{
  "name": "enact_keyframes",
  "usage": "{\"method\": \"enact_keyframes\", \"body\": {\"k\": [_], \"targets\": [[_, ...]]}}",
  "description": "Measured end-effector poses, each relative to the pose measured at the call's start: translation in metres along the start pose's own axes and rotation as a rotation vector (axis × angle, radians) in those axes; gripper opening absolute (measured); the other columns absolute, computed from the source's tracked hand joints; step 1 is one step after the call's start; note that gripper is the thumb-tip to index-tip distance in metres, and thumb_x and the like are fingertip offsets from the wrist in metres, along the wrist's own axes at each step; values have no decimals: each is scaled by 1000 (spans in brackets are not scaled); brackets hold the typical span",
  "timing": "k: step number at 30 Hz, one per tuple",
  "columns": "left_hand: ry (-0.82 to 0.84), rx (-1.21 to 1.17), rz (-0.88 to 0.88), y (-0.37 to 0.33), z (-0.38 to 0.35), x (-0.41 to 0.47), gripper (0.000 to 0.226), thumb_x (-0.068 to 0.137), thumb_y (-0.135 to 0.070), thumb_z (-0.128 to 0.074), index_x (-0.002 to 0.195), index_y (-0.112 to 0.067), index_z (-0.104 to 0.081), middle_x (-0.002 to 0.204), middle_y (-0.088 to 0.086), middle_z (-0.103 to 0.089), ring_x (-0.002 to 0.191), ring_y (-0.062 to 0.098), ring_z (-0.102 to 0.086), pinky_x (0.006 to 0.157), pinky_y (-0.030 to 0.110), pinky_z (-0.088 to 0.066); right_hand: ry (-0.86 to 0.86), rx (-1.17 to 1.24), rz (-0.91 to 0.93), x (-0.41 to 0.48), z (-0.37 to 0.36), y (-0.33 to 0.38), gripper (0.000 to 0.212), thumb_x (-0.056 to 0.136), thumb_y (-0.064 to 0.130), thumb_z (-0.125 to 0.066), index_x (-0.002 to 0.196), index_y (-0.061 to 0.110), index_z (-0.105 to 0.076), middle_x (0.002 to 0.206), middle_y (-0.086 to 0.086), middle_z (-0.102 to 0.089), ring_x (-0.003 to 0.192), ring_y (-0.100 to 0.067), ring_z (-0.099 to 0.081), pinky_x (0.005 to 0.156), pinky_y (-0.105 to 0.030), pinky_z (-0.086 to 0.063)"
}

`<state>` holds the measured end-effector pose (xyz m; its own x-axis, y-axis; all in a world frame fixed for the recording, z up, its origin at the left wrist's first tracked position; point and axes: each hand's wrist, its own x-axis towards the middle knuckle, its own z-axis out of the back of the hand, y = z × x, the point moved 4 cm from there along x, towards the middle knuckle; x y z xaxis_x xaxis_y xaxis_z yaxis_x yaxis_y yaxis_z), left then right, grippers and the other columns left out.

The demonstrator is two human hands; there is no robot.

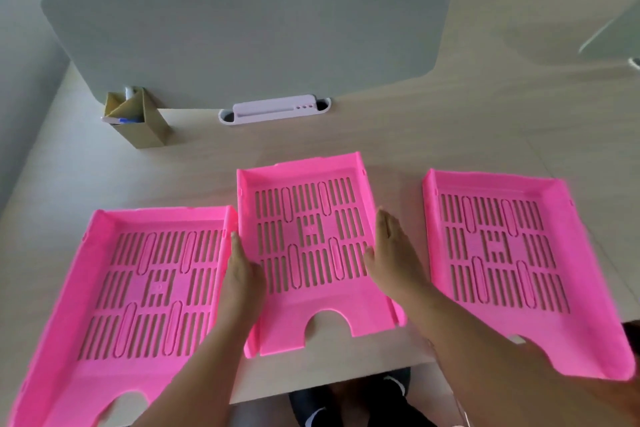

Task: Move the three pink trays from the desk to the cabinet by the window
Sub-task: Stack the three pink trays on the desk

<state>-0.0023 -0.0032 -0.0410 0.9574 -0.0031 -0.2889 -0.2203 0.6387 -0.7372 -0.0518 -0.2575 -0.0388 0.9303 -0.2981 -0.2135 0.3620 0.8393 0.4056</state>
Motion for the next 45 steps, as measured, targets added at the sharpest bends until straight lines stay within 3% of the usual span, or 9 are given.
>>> {"method": "enact_keyframes", "body": {"k": [3, 7, 14, 19, 22, 29, 37, 41, 45], "targets": [[-66, 8, -94, -14, 0, -4, 74, 90, -6, -46, 153, -25, -14, 143, -2, -40, 114, 19, -58, 80, 44, -60, -109, 24, 4, -8, 31, -8, 66, 98, 22, -45, 154, 7, -14, 161, -14, -19, 148, -27, -20, 119, -37, -24], [-166, 435, -374, -53, -24, -14, 62, 90, -24, -51, 146, -4, -30, 153, 18, -34, 144, 33, -23, 118, 50, -17, -284, 46, -61, -18, 75, -44, 51, 96, 23, -49, 143, 7, -38, 135, -13, -50, 119, -26, -53, 99, -37, -50], [318, 276, -520, -163, -144, -54, 59, 95, -23, -53, 149, -15, -32, 154, 4, -38, 138, 22, -39, 111, 38, -33, -344, -35, -378, -57, 133, -178, 35, 90, 20, -56, 121, 5, -52, 117, -13, -60, 102, -27, -57, 90, -42, -52], [604, 6, -104, -181, -226, -90, 58, 92, -20, -56, 144, -27, -31, 131, -2, -57, 110, 20, -65, 89, 40, -56, -248, 32, -626, -97, 137, -274, 56, 86, 13, -56, 138, 0, -41, 131, -24, -54, 120, -40, -50, 102, -49, -40], [483, 161, -13, -178, -245, -95, 31, 98, -15, -38, 128, -18, -44, 92, -6, -65, 66, 12, -69, 50, 27, -59, -102, 170, -709, -110, 123, -309, 38, 96, 9, -43, 132, -1, -45, 125, -32, -59, 108, -44, -59, 94, -50, -46], [251, 200, -62, -221, -210, -68, 34, 96, -16, -30, 126, -15, -45, 107, 11, -66, 87, 34, -68, 76, 44, -57, -196, 197, -560, -66, 161, -281, 28, 97, 12, -46, 119, -4, -50, 101, -38, -61, 92, -50, -60, 84, -54, -47], [-54, 202, 8, -152, -63, -31, 27, 96, -9, -35, 116, -6, -53, 96, 10, -67, 70, 22, -61, 53, 31, -47, -116, 318, -109, -2, 142, -118, 23, 96, 7, -42, 74, 6, -41, 59, -14, -45, 50, -24, -43, 48, -32, -31], [-142, 175, 58, -93, 3, -22, 27, 95, -8, -34, 116, -6, -52, 98, 13, -67, 74, 29, -68, 58, 44, -59, -85, 387, -61, 4, 94, -43, 15, 97, 8, -40, 98, 0, -53, 76, -18, -60, 68, -36, -58, 58, -37, -42], [-141, 192, 86, -52, 40, -14, 30, 99, -8, -33, 121, -5, -53, 96, 3, -61, 69, 14, -61, 50, 22, -49, -59, 439, -100, -3, 51, -2, 32, 97, 15, -36, 124, 5, -51, 106, -27, -66, 88, -42, -65, 69, -46, -51]]}}
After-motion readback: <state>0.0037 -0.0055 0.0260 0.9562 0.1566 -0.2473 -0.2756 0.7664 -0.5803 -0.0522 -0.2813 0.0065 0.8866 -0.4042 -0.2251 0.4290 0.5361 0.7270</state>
